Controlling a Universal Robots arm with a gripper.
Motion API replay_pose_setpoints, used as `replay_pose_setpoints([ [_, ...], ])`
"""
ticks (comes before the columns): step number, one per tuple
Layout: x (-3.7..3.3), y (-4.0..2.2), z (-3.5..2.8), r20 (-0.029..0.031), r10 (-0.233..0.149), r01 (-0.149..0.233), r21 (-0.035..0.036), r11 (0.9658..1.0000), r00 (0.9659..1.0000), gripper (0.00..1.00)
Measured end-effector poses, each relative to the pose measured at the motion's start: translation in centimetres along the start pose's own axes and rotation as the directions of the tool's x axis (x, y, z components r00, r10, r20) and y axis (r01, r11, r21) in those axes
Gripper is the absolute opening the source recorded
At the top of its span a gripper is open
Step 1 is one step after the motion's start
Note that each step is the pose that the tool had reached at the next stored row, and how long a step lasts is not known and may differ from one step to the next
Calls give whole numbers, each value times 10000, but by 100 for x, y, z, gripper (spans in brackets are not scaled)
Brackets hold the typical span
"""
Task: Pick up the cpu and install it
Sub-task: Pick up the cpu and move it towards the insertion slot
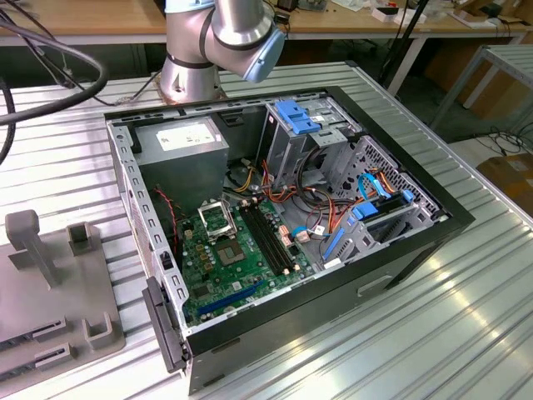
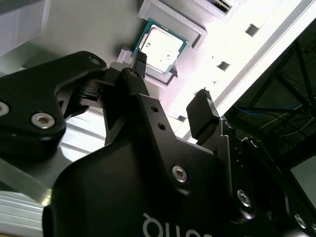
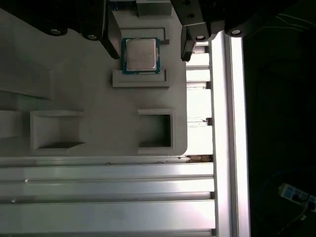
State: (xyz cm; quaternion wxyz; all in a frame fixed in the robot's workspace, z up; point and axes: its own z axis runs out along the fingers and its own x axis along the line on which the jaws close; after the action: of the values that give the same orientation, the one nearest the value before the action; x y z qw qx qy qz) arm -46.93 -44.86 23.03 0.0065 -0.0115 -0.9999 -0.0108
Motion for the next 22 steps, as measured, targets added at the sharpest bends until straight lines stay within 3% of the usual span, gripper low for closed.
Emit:
replay_pose_setpoints([
  [3,-1,-3,74,-7,-307,307,5,9995,9995,60],
  [7,-5,-6,167,-7,-311,311,5,9995,9995,60],
  [12,-42,-5,207,-5,-304,304,4,9995,9995,60],
  [22,-49,-8,218,-8,-302,302,12,9995,9995,60],
])
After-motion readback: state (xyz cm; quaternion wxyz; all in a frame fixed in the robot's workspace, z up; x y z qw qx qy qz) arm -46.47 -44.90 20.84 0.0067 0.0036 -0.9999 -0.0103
